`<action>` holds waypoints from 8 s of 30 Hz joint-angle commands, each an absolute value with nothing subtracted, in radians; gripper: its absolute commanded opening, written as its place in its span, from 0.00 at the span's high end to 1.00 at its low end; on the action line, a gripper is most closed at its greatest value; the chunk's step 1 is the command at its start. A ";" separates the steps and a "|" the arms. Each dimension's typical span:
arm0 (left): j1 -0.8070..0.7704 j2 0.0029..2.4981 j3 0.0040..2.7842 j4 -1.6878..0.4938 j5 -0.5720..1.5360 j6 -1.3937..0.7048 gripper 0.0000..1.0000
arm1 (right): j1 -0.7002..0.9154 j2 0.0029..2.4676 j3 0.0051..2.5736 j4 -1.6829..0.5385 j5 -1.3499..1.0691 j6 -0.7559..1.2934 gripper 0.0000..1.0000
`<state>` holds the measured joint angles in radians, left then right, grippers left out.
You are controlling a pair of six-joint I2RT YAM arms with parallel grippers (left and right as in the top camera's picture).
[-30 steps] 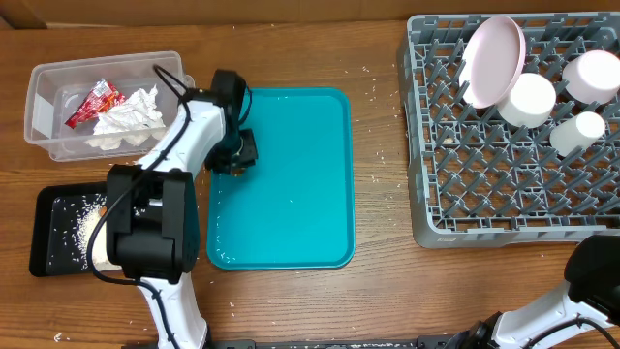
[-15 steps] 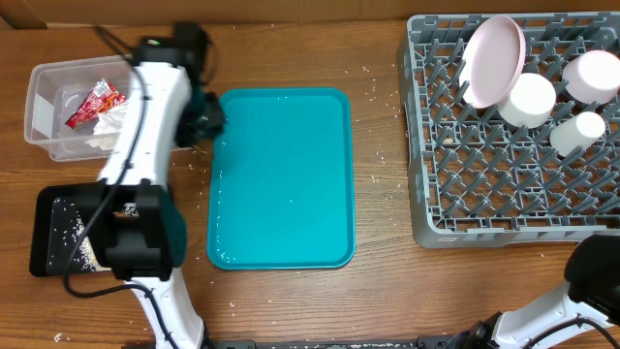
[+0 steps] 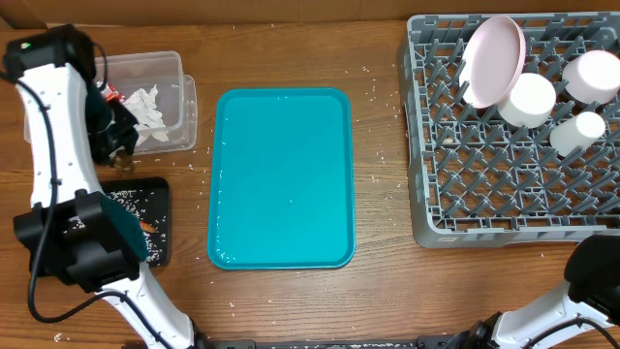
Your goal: Sort waste into correct bins and load items into the dishwasher
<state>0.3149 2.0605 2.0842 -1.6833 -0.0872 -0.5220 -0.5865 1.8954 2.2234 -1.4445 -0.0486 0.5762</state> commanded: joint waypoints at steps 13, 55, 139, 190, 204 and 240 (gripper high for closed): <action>0.538 2.055 2.019 -1.654 -0.115 -0.584 0.59 | -0.585 1.891 2.226 -1.443 -0.054 0.580 0.00; 0.327 0.544 1.134 -1.505 0.112 -0.730 0.00 | -0.585 1.891 2.226 -1.443 -0.054 0.580 0.00; 0.057 0.004 0.005 -0.070 0.094 0.004 0.00 | -0.585 1.891 2.226 -1.443 -0.054 0.580 0.00; 0.057 0.004 0.005 -0.070 0.094 0.004 0.00 | -0.155 1.330 1.206 -0.463 0.097 0.595 0.00; 0.057 0.004 0.005 -0.070 0.094 0.004 0.00 | -0.088 0.917 0.441 0.046 -0.003 0.577 0.00; 0.057 0.004 0.005 -0.070 0.094 0.004 0.00 | -0.025 0.002 0.008 -0.081 -0.072 0.177 0.00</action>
<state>0.0647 0.0158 0.0116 -0.0704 0.1028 -0.0151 -0.0490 0.0147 0.0185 -0.0826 -0.0643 0.2455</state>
